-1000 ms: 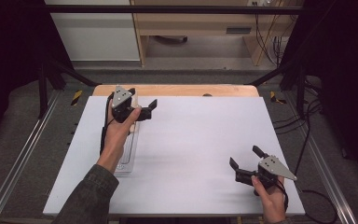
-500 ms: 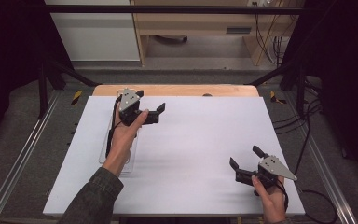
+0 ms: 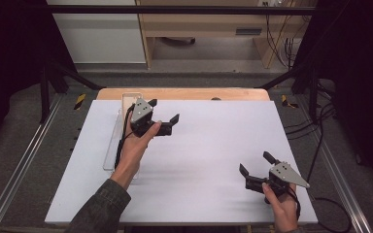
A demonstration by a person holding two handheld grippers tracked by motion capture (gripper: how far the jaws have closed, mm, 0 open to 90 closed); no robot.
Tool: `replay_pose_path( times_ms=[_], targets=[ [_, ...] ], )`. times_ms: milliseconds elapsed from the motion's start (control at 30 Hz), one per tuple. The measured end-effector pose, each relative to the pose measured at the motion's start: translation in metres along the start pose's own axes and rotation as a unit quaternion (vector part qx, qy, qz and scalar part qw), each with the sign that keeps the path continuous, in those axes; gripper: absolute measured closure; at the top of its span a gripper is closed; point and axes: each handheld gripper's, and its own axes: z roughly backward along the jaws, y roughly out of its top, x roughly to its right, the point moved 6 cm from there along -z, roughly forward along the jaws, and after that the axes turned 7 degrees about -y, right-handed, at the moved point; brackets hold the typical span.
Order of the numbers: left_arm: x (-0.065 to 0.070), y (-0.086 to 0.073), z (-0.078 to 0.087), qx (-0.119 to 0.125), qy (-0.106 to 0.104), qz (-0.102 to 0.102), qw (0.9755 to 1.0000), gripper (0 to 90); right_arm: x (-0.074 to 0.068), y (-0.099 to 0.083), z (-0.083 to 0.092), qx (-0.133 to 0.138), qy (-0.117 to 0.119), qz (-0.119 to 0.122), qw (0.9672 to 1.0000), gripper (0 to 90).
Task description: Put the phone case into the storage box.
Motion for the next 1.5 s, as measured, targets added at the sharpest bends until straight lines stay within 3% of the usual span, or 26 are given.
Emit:
replay_pose_path(
  times_ms=[1000,1500],
  targets=[
    [0.043,-0.013,0.006,0.025,-0.044,-0.002,0.9987,2.1,-0.001,0.001,0.001,0.002,0.002,0.002,1.0,2.5],
    [0.056,-0.021,0.027,0.035,-0.052,-0.007,0.998,2.0,-0.004,-0.001,0.0,-0.001,0.005,0.006,1.0,2.5]
  ],
)
